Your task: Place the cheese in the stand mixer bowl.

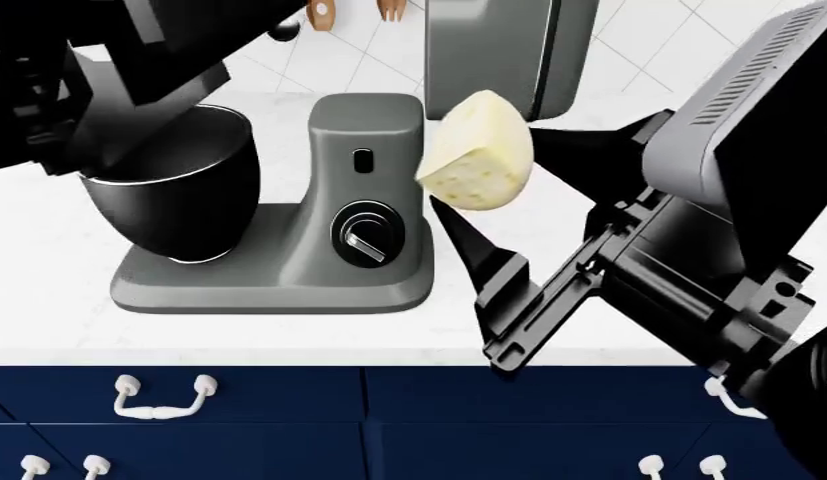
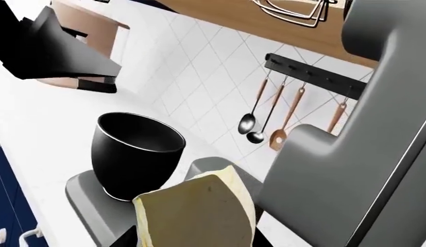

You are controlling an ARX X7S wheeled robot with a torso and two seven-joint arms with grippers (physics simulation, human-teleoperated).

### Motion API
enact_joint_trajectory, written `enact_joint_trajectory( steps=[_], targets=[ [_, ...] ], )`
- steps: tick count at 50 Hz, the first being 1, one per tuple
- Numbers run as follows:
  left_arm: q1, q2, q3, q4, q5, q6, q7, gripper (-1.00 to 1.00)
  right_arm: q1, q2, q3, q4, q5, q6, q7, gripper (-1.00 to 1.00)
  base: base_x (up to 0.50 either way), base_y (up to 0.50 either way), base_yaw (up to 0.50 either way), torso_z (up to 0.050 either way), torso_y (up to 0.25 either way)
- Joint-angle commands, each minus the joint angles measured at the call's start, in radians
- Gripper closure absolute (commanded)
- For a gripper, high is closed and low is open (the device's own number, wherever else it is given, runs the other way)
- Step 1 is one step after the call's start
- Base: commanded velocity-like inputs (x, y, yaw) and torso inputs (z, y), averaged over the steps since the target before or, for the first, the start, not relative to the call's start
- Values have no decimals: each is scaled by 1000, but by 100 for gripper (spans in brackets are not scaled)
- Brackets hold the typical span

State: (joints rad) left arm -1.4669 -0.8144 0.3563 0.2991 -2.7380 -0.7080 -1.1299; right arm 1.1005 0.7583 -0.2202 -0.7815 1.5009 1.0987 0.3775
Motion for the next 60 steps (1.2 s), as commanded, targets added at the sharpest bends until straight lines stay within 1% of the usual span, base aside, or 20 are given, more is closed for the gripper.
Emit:
enact_joint_trajectory(
  steps=[1, 11, 33, 38, 60],
  targets=[
    [4, 34, -2, 6, -19, 30, 25, -100, -10, -22, -18, -2, -61, -1, -31, 100, 0, 0, 0, 0, 0],
    [21, 78, 17, -11, 13, 17, 62, -100, 6, -24, -14, -10, -35, -8, -14, 100, 0, 0, 0, 0, 0],
    [59, 111, 29, -16, 35, 4, 113, -100, 12, -38, -20, -4, -50, -27, -9, 100, 0, 0, 0, 0, 0],
    [61, 116, 38, -2, 16, 8, 109, -100, 9, -45, -25, -5, -62, -31, -10, 100, 0, 0, 0, 0, 0],
    [79, 144, 83, -60, 38, -35, 144, -100, 13, -42, -20, -1, -63, -50, -10, 100, 0, 0, 0, 0, 0]
  ],
)
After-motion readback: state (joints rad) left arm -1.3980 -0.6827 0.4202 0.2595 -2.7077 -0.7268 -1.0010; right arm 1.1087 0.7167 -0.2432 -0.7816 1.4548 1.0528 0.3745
